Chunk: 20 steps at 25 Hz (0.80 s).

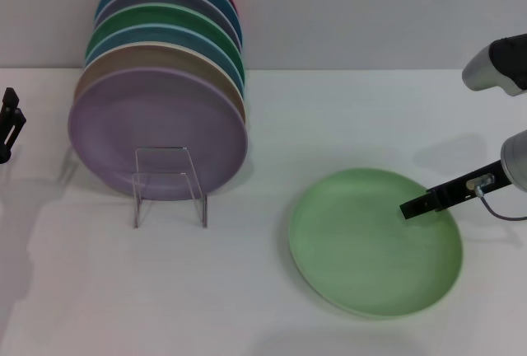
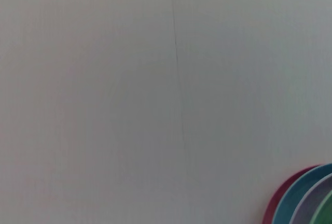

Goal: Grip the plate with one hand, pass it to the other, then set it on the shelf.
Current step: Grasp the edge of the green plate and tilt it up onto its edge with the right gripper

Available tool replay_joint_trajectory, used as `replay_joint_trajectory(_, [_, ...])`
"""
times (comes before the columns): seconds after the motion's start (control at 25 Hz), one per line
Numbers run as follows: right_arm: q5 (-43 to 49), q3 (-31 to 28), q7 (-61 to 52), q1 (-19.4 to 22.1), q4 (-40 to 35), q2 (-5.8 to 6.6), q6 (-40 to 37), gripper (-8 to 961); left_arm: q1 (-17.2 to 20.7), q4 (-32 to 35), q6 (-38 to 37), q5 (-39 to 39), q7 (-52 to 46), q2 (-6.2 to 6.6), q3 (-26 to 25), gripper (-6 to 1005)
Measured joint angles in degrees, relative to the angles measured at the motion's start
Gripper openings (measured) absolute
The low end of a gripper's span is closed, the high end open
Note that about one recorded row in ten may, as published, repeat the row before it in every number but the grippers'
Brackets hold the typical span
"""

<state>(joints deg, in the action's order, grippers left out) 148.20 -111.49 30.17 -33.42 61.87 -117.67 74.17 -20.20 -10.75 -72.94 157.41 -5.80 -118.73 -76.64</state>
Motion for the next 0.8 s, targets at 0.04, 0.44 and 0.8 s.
replay_joint_trajectory(0.04, [0.01, 0.13, 0.07, -0.07, -0.24, 0.00, -0.14, 675, 0.00, 0.01, 0.00, 0.00, 0.00, 0.00, 0.00, 844])
replay_joint_trajectory(0.44, [0.01, 0.67, 0.42, -0.57, -2.25, -0.02, -0.63, 483, -0.01, 0.21, 0.39, 0.00, 0.00, 0.00, 0.00, 846])
replay_joint_trajectory(0.8, [0.60, 0.55, 0.94, 0.06, -1.85, -0.08, -0.66, 119, 0.04, -0.08, 0.44, 0.00, 0.00, 0.00, 0.10, 846])
